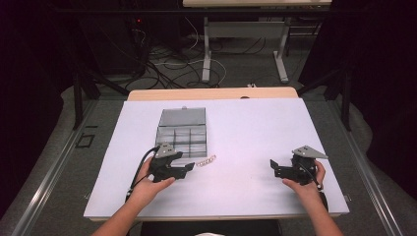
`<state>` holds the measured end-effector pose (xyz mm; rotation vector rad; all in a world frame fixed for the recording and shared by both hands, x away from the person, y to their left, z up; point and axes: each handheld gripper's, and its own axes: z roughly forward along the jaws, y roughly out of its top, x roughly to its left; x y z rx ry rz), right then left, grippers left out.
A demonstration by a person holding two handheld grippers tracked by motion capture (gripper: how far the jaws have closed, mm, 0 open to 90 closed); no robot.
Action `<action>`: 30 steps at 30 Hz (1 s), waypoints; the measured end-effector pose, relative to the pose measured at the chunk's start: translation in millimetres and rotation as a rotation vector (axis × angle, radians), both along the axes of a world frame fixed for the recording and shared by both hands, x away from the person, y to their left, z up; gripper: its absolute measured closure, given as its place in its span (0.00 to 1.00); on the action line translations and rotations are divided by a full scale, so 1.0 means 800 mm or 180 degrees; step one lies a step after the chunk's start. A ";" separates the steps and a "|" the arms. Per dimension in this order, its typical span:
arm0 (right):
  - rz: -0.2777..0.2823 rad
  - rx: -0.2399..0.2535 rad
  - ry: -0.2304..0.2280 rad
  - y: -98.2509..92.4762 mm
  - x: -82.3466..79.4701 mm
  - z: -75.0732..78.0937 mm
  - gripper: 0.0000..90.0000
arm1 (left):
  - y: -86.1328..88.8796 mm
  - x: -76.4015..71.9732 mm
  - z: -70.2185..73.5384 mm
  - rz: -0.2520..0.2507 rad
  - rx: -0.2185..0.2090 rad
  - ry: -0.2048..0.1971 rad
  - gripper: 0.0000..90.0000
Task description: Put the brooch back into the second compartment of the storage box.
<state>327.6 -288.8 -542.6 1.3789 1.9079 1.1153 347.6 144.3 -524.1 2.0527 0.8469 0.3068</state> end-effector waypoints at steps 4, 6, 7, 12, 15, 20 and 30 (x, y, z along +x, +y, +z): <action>-0.0006 -0.0022 -0.0026 0.001 0.001 -0.001 0.01 | -0.009 0.003 0.002 -0.0019 0.0024 0.0003 0.40; 0.0008 -0.0016 -0.0009 0.000 0.000 0.000 0.02 | -0.014 0.006 0.002 -0.0044 0.0012 -0.0003 0.40; 0.0014 -0.0014 -0.0008 0.000 0.000 0.000 0.02 | -0.019 0.008 0.003 -0.0065 0.0031 0.0001 0.41; 0.0021 -0.0011 -0.0009 0.000 0.000 -0.001 0.02 | -0.032 0.014 0.001 -0.0115 0.0058 0.0035 0.44; 0.0012 -0.0023 -0.0021 0.001 0.001 -0.001 0.02 | -0.041 0.017 -0.001 -0.0134 0.0063 0.0064 0.46; 0.0005 -0.0009 -0.0011 0.002 0.001 -0.001 0.02 | -0.048 0.021 -0.004 -0.0176 0.0138 0.0077 0.51; 0.0021 0.0007 0.0000 0.001 0.001 -0.001 0.03 | -0.058 0.027 -0.008 -0.0206 0.0227 0.0126 0.58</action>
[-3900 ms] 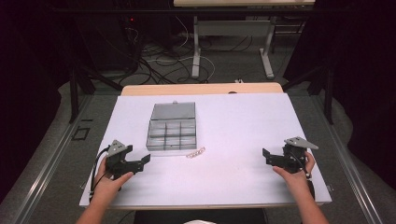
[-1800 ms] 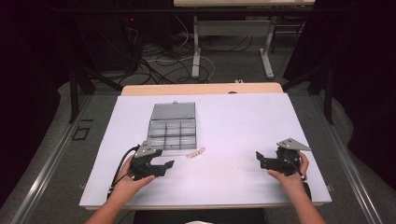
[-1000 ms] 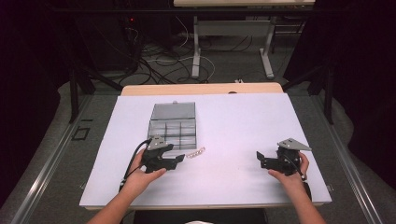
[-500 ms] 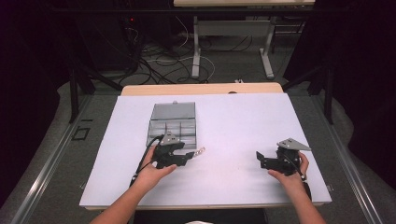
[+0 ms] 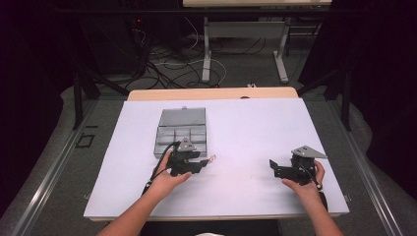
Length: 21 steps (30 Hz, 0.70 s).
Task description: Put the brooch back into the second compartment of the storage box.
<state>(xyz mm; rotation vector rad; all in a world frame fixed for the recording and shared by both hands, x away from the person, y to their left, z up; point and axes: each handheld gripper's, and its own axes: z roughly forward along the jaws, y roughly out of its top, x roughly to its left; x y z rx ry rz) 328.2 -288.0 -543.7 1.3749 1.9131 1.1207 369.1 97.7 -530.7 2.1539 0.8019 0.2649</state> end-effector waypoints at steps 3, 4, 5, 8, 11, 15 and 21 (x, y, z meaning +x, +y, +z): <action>0.0014 0.0023 0.0008 -0.001 0.000 0.000 0.03 | -0.003 0.001 -0.002 0.0030 0.0002 0.0053 0.61; 0.0014 0.0023 0.0008 -0.001 0.000 0.000 0.03 | -0.003 0.002 -0.002 0.0021 0.0029 0.0069 0.61; 0.0022 0.0015 0.0007 -0.002 0.000 0.000 0.03 | -0.004 0.003 -0.002 0.0015 0.0049 0.0092 0.63; 0.0022 0.0017 0.0011 -0.001 0.001 0.000 0.03 | -0.008 0.005 -0.005 0.0015 0.0111 0.0112 0.65; 0.0026 0.0025 0.0025 -0.001 0.000 0.000 0.03 | -0.012 0.007 -0.007 0.0014 0.0169 0.0134 0.66; 0.0035 0.0023 0.0020 -0.002 0.001 -0.001 0.03 | -0.015 0.011 -0.011 0.0006 0.0221 0.0178 0.68; 0.0029 0.0028 0.0032 -0.002 0.000 -0.001 0.03 | -0.019 0.015 -0.015 0.0019 0.0309 0.0261 0.71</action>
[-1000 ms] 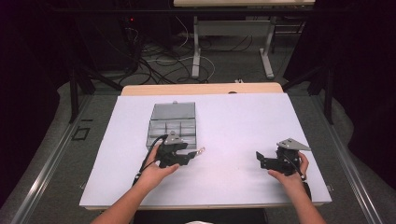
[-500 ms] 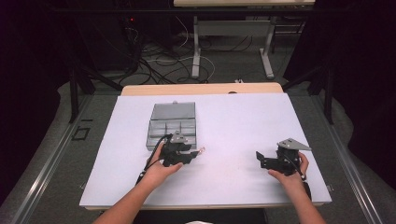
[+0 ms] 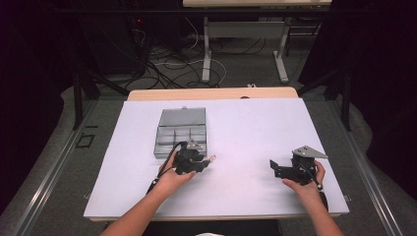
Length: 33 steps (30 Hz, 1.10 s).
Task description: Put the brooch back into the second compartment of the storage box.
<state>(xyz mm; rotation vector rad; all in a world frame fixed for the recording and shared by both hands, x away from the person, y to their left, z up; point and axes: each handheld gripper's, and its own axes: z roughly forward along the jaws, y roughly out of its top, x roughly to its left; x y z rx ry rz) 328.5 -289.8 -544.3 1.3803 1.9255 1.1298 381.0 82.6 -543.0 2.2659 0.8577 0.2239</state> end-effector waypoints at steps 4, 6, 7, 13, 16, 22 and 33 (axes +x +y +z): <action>0.0005 -0.0014 0.0000 0.000 0.000 0.000 0.03 | -0.001 0.003 -0.003 0.0012 0.0018 0.0041 0.73; 0.0008 0.0000 0.0008 0.000 0.000 0.000 0.03 | -0.001 0.004 -0.004 -0.0020 0.0071 0.0046 0.73; 0.0004 -0.0001 0.0009 0.000 0.000 0.000 0.03 | -0.001 0.004 -0.004 -0.0026 0.0070 0.0066 0.74; -0.0005 -0.0005 0.0020 0.001 -0.001 0.000 0.03 | -0.003 0.005 -0.006 0.0001 0.0059 0.0073 0.75; 0.0002 0.0008 0.0022 0.001 -0.001 0.000 0.03 | -0.003 0.006 -0.007 -0.0016 0.0101 0.0087 0.76; 0.0015 -0.0001 0.0009 0.000 0.000 -0.001 0.03 | -0.003 0.007 -0.008 -0.0022 0.0101 0.0106 0.78; 0.0012 0.0004 0.0017 0.001 0.001 -0.001 0.03 | -0.002 0.010 -0.007 -0.0043 0.0130 0.0139 0.84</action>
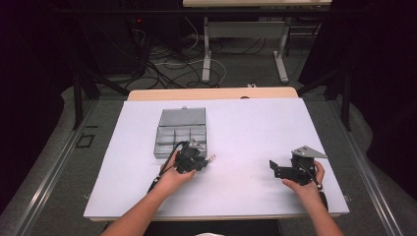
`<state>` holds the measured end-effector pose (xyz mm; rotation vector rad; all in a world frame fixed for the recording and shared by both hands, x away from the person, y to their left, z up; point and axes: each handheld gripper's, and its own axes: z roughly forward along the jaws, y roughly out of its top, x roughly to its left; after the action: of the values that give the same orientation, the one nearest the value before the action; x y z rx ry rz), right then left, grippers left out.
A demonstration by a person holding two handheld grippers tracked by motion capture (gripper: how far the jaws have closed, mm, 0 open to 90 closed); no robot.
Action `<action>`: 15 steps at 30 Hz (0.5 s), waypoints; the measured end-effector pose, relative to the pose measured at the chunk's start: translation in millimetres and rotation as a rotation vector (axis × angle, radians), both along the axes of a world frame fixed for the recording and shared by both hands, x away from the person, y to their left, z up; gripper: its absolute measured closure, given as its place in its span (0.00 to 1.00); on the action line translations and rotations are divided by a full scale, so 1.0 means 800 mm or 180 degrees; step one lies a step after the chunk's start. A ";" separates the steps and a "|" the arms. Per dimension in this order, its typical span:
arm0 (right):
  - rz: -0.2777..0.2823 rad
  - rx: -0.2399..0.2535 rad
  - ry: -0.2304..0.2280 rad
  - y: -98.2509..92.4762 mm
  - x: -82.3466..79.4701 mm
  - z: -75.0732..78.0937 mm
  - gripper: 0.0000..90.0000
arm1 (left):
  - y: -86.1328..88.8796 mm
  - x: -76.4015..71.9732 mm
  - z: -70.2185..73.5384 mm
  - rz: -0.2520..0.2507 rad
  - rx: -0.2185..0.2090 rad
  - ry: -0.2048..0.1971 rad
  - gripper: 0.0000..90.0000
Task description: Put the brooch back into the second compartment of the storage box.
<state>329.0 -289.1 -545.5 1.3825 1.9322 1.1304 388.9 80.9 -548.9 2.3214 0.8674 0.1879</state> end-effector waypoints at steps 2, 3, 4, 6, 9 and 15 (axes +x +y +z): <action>0.0002 0.0004 0.0010 0.000 0.000 0.000 0.03 | 0.000 0.001 0.000 -0.0004 0.0014 -0.0014 0.85; 0.0002 0.0004 0.0010 0.000 0.000 0.000 0.03 | -0.001 0.001 0.000 -0.0014 0.0011 -0.0030 0.85; 0.0008 -0.0004 0.0010 0.000 0.000 0.000 0.03 | -0.001 0.001 0.000 -0.0017 0.0027 -0.0027 0.85; 0.0005 0.0021 0.0027 0.000 0.000 -0.001 0.03 | -0.002 0.000 0.000 -0.0023 0.0031 -0.0038 0.85; 0.0003 0.0037 0.0039 0.000 0.000 -0.001 0.03 | -0.002 0.000 0.000 -0.0055 0.0060 -0.0048 0.87; -0.0018 0.0036 0.0034 -0.001 0.000 -0.001 0.03 | -0.004 -0.002 0.000 -0.0091 0.0102 -0.0090 0.88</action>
<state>329.3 -289.5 -546.4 1.4019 1.9310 1.1352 387.5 77.6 -548.7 2.3537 0.8225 0.2233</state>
